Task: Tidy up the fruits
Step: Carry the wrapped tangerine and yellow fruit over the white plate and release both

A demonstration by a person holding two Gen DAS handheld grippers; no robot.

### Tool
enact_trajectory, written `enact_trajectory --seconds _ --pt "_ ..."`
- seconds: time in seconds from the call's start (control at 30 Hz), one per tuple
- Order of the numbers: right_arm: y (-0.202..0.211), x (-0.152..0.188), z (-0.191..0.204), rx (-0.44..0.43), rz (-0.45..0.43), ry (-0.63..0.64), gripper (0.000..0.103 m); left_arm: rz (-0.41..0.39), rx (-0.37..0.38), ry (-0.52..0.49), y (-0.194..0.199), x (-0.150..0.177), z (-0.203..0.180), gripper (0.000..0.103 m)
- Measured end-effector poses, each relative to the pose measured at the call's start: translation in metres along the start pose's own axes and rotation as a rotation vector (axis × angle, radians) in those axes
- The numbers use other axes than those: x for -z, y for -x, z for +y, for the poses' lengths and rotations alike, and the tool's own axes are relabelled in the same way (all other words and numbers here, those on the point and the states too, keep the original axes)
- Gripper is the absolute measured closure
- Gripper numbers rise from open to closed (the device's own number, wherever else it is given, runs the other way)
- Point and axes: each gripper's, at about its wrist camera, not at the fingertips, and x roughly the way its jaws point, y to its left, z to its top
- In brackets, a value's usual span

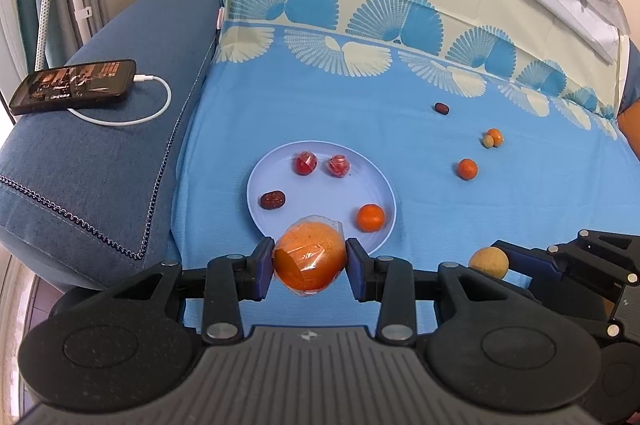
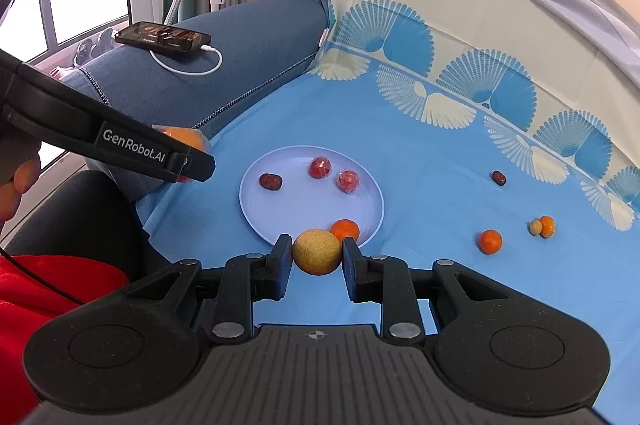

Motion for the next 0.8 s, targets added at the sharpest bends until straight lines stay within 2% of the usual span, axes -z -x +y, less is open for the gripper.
enact_trajectory --seconds 0.5,0.8 --pt "-0.037 -0.014 0.004 -0.001 0.020 0.013 0.075 0.018 -0.047 0.029 -0.031 -0.022 0.027 0.061" --pt "-0.086 -0.021 -0.004 -0.012 0.078 -0.007 0.075 0.104 -0.044 0.005 -0.090 -0.034 0.022 0.061"
